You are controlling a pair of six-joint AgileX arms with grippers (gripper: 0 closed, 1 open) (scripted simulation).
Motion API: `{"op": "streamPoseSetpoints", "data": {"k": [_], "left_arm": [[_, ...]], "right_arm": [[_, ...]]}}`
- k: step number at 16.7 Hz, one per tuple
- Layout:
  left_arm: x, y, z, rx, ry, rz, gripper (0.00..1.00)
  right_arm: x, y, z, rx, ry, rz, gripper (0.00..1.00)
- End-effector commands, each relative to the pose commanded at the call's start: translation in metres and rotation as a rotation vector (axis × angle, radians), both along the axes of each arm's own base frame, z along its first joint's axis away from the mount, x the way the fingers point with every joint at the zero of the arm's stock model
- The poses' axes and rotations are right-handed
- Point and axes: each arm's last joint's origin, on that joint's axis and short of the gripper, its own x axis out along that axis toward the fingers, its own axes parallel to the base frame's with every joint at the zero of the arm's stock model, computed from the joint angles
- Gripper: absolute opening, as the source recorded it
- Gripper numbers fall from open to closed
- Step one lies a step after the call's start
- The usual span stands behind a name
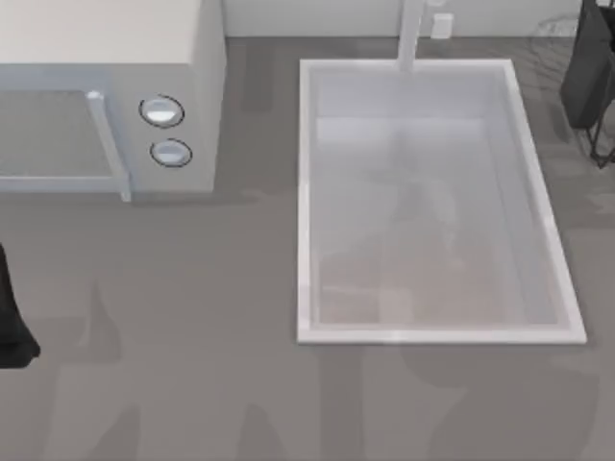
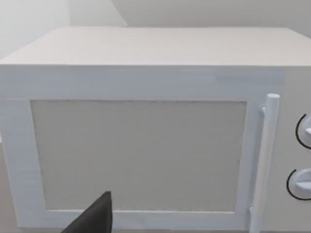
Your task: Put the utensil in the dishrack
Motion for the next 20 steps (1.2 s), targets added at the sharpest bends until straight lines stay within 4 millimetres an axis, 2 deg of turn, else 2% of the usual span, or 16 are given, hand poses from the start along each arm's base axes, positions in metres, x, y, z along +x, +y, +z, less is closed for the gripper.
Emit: {"op": "streamPoseSetpoints", "data": {"k": [3,8,20], "left_arm": [[0.0,0.0,0.0,0.0,0.0,0.0,1.0],[0.0,0.0,0.0,0.0,0.0,0.0,1.0],[0.0,0.0,0.0,0.0,0.0,0.0,1.0]], "right_arm": [[0.012,0.012,-0.029,0.007,0.011,0.0,0.0],[0.013,0.014,-0.033,0.008,0.013,0.0,0.0],[0.013,0.014,-0.033,0.008,0.013,0.0,0.9]]}}
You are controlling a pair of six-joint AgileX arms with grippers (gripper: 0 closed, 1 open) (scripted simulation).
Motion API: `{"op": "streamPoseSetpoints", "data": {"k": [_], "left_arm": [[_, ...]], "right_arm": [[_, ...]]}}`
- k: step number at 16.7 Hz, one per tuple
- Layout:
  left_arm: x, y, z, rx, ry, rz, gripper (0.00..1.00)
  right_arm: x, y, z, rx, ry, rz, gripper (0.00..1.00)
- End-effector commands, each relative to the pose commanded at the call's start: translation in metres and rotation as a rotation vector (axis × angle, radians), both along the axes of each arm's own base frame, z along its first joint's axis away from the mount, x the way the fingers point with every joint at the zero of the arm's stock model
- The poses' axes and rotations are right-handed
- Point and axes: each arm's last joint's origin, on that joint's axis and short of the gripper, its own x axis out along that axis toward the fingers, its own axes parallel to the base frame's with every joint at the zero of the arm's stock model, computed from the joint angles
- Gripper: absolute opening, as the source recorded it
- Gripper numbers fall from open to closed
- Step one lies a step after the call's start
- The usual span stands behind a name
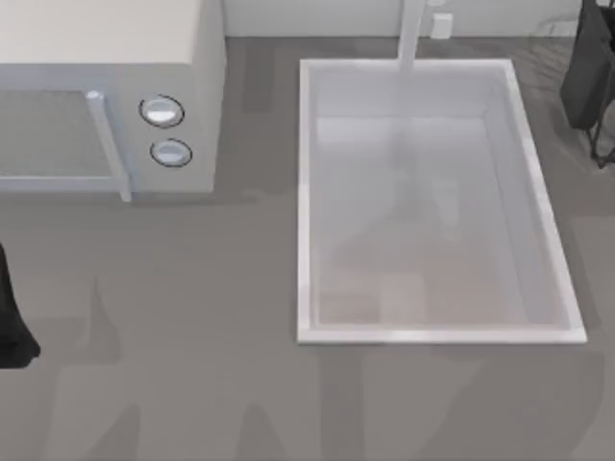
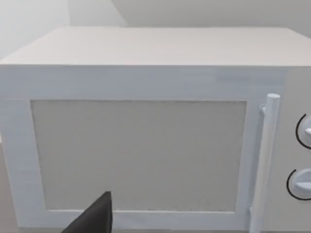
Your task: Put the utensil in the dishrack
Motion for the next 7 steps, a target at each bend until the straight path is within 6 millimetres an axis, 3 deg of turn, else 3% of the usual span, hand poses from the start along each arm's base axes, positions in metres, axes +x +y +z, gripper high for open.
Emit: {"op": "streamPoseSetpoints", "data": {"k": [2,7], "left_arm": [[0.0,0.0,0.0,0.0,0.0,0.0,1.0],[0.0,0.0,0.0,0.0,0.0,0.0,1.0]], "right_arm": [[0.0,0.0,0.0,0.0,0.0,0.0,1.0],[0.0,0.0,0.0,0.0,0.0,0.0,1.0]]}}
